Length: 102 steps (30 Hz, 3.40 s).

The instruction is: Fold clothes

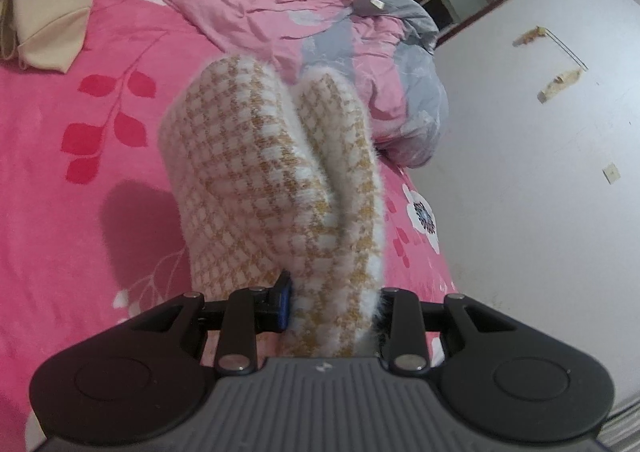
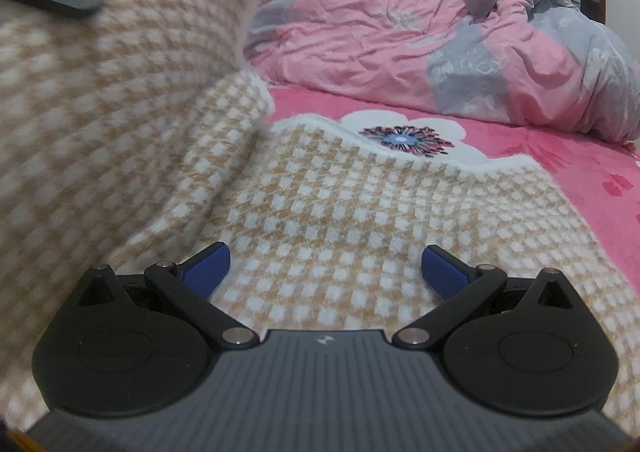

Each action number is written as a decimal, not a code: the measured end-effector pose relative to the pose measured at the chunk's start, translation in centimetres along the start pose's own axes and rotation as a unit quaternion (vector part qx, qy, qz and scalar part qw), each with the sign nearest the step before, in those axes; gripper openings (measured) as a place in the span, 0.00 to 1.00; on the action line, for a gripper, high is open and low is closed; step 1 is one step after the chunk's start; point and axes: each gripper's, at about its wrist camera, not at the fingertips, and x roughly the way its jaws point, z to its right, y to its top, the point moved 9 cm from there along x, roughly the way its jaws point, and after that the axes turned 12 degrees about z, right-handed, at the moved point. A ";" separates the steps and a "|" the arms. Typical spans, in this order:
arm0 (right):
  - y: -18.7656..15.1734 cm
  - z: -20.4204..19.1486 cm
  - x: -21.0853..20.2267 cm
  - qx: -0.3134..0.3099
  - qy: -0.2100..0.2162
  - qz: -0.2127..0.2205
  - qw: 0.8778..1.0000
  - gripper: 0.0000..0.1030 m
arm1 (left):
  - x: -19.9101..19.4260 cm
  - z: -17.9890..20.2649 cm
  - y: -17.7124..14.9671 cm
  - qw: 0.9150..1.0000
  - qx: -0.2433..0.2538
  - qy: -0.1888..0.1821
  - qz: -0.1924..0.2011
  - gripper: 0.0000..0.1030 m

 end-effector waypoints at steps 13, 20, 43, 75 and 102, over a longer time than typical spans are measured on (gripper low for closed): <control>-1.6 -0.6 -5.0 -0.047 -0.016 0.052 0.997 0.99 | 2.5 3.2 -0.3 0.999 0.025 0.025 -0.019 0.31; -3.9 -0.6 -8.3 -0.041 -0.007 0.082 0.996 0.99 | 4.3 5.4 -1.3 0.998 0.045 0.028 -0.040 0.32; -5.2 0.3 -9.6 -0.012 0.015 0.113 0.993 0.99 | 15.7 8.2 -8.6 0.979 0.132 -0.047 -0.147 0.51; -2.7 6.3 -10.7 0.395 0.071 0.065 0.914 0.18 | 4.6 3.0 1.0 0.980 0.016 -0.185 0.078 0.57; -3.4 12.9 -12.9 0.306 0.020 0.114 0.945 0.14 | 21.1 12.8 -4.2 0.868 0.460 0.136 0.128 0.72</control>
